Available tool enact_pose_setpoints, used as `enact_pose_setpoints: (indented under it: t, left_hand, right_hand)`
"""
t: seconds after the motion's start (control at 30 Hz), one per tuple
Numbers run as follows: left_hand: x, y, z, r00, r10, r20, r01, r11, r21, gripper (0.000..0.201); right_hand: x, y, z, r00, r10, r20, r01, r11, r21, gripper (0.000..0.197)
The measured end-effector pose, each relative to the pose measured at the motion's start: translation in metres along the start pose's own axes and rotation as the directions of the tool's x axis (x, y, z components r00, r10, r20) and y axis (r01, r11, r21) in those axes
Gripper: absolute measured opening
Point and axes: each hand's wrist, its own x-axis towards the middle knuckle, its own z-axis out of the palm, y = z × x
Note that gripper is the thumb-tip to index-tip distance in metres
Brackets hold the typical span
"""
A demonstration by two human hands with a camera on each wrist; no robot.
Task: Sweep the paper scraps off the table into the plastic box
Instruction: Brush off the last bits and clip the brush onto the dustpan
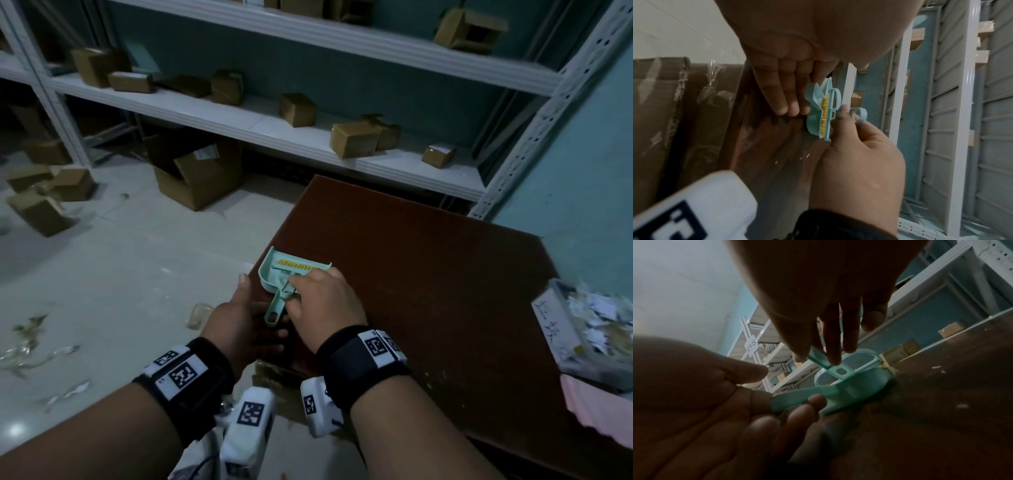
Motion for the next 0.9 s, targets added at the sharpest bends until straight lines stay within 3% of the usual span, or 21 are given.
enact_pose_setpoints:
  t: [0.17,0.37,0.63,0.9]
  left_hand:
    - [0.004,0.0,-0.005,0.999,-0.034,0.035,0.035,0.999,-0.025,0.091]
    - [0.002,0.002,-0.006,0.997,-0.055,0.054,0.057,0.998,-0.03,0.094]
    - [-0.003,0.007,-0.012,0.996,-0.074,0.044,0.071,0.995,0.066,0.1]
    - [-0.029,0.024,-0.006,0.991,0.098,-0.086,-0.077,0.971,0.225,0.07]
  right_hand:
    - [-0.003,-0.005,0.007,0.996,-0.025,0.087,0.028,0.999,-0.036,0.048]
    - [-0.002,-0.001,0.011,0.993,-0.022,0.116,0.027,0.999,-0.038,0.046]
    - [-0.002,0.003,0.016,0.988,0.025,0.154,-0.023,1.0,-0.015,0.051]
    - [-0.011,0.016,0.003,0.993,0.038,0.115,-0.038,0.999,0.002,0.058]
